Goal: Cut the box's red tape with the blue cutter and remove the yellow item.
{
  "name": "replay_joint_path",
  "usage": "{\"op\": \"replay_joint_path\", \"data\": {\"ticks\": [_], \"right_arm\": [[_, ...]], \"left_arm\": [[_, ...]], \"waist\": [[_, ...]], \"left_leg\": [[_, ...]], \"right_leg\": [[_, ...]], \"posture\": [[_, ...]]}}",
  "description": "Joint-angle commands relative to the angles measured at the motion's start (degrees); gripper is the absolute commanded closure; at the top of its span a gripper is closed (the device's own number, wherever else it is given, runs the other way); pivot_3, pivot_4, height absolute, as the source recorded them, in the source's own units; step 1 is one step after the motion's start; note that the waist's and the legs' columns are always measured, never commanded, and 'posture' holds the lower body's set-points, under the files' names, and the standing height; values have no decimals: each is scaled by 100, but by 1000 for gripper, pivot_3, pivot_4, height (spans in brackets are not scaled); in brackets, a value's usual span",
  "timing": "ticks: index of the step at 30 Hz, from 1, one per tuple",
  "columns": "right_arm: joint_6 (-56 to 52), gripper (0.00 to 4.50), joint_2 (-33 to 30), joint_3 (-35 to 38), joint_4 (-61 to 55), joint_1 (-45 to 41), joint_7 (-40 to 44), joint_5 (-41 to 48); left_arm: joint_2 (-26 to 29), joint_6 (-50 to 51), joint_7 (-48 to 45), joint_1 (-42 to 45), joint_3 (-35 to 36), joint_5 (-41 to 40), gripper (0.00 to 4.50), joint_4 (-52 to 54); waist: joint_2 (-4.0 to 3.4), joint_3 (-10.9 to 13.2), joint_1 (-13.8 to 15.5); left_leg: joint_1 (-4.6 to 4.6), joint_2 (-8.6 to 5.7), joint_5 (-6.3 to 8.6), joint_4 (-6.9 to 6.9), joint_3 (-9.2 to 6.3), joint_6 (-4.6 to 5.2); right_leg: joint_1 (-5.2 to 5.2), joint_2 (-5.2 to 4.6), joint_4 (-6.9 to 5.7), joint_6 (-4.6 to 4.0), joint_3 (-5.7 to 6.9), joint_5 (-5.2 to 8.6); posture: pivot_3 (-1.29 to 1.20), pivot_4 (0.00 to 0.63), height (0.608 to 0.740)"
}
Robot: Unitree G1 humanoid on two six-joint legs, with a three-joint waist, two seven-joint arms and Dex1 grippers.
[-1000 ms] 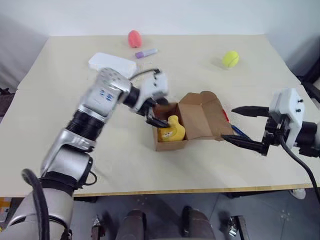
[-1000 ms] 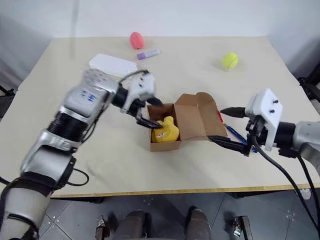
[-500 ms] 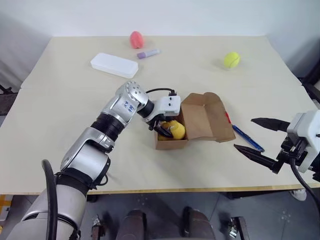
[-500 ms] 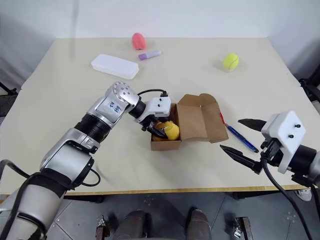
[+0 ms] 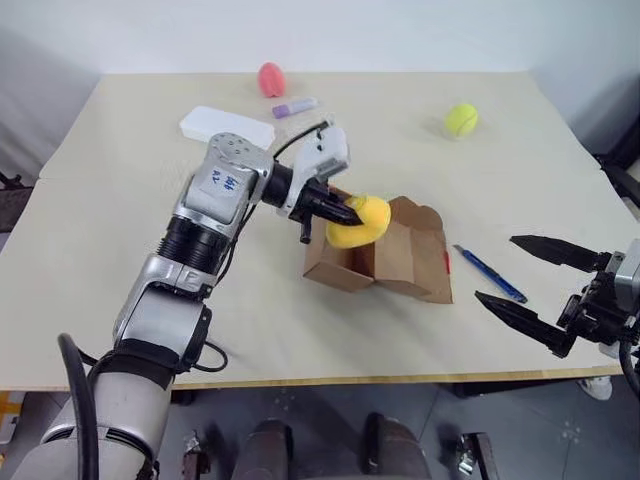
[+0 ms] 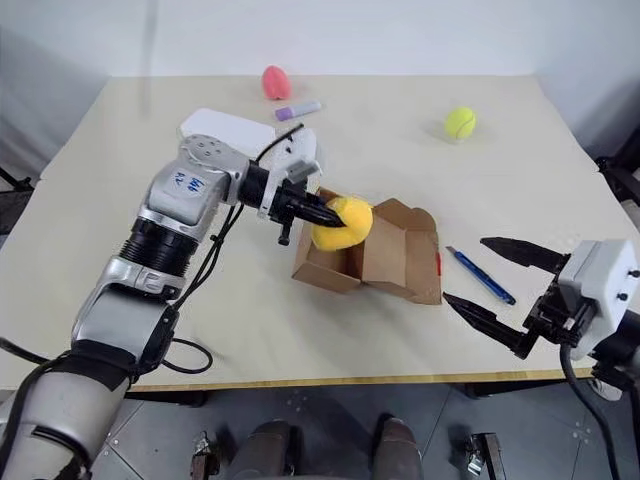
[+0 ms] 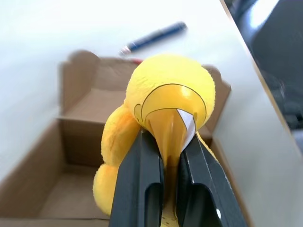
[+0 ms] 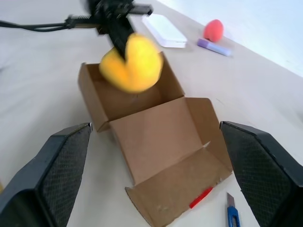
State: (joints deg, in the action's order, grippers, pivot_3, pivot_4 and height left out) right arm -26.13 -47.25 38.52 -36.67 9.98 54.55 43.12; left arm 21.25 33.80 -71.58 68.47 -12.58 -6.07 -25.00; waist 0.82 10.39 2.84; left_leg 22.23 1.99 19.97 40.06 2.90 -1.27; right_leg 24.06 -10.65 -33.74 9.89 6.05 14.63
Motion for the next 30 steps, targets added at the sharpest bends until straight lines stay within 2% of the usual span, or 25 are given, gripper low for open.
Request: {"op": "replay_joint_path", "data": {"ticks": [1, 3, 5, 8, 12, 14, 17, 19, 20, 24, 30], "right_arm": [[165, 0, -160, -16, 183, -324, 192, 227], [183, 0, -189, -43, 328, -479, 310, 312], [223, 0, -331, -224, 632, -746, 493, 259], [296, 0, -440, -388, 933, -973, 702, 188], [513, 0, -703, -1133, 1946, -1954, 1173, -113], [593, 0, -739, -1384, 2265, -2299, 1322, -221], [698, 0, -728, -1688, 2673, -2729, 1530, -361], [769, 0, -695, -1865, 2909, -2985, 1675, -425], [792, 0, -678, -1921, 3001, -3090, 1738, -424], [823, 0, -508, -1894, 3384, -3485, 2054, -124], [979, 0, -753, -1824, 3959, -3475, 2711, -267]], "left_arm": [[254, 519, 566, 148, 527, -196, 4493, 480], [365, 685, 866, 197, 648, -162, 4493, 511], [864, 835, 1329, 164, 870, 85, 4493, 371], [1272, 1002, 1740, 58, 931, 212, 4493, 325], [2719, 1497, 2201, -1297, 1102, 723, 4493, 827], [3008, 1730, 2294, -1770, 1269, 641, 4493, 1140], [3249, 1966, 2377, -2334, 1473, 513, 4493, 1533], [3328, 2068, 2518, -2550, 1706, 454, 3801, 1732], [3373, 2066, 2553, -2635, 1799, 424, 3605, 1815], [3516, 1968, 2624, -2943, 2173, 238, 2383, 2005], [3839, 1720, 2358, -3549, 2602, -76, 611, 2157]], "waist": [[0, 0, -12], [0, 0, -29], [0, 0, -68], [0, 0, -133], [-16, -6, -301], [-11, -2, -328], [9, 10, -229], [12, 11, -118], [12, 11, -104], [12, 11, -141], [11, 11, -169]], "left_leg": [[-5, 0, 0, 0, 0, 0], [-13, 0, 0, -2, -1, 0], [-18, 1, 0, -2, -2, 0], [-21, 1, 0, -4, -3, 0], [-44, 1, 0, -19, 9, 0], [-86, 2, 0, -49, 15, -1], [-84, 7, -2, -48, 9, -5], [-71, 7, 5, -23, 7, -7], [-67, 7, 9, -14, 6, -5], [-70, 6, 15, -8, 7, -3], [-79, 8, 16, -16, 13, -6]], "right_leg": [[-4, 0, 0, 0, 0, 0], [-10, 1, 1, 0, -1, 0], [-16, 1, 0, 0, -1, 0], [-17, 0, -2, 0, -1, 0], [-23, 0, -1, 3, -7, -2], [-37, 1, -5, 2, -11, -1], [-39, 1, -12, 2, -7, -1], [-41, 1, -6, 3, -7, -1], [-44, 1, -6, 3, -6, -2], [-51, 1, -3, 4, -6, -2], [-50, 2, -7, 4, -7, -2]], "posture": [[0, 150, 740], [0, 150, 740], [0, 150, 740], [0, 150, 740], [0, 150, 740], [0, 150, 740], [0, 150, 740], [0, 150, 740], [0, 150, 740], [0, 150, 740], [0, 150, 740]]}}
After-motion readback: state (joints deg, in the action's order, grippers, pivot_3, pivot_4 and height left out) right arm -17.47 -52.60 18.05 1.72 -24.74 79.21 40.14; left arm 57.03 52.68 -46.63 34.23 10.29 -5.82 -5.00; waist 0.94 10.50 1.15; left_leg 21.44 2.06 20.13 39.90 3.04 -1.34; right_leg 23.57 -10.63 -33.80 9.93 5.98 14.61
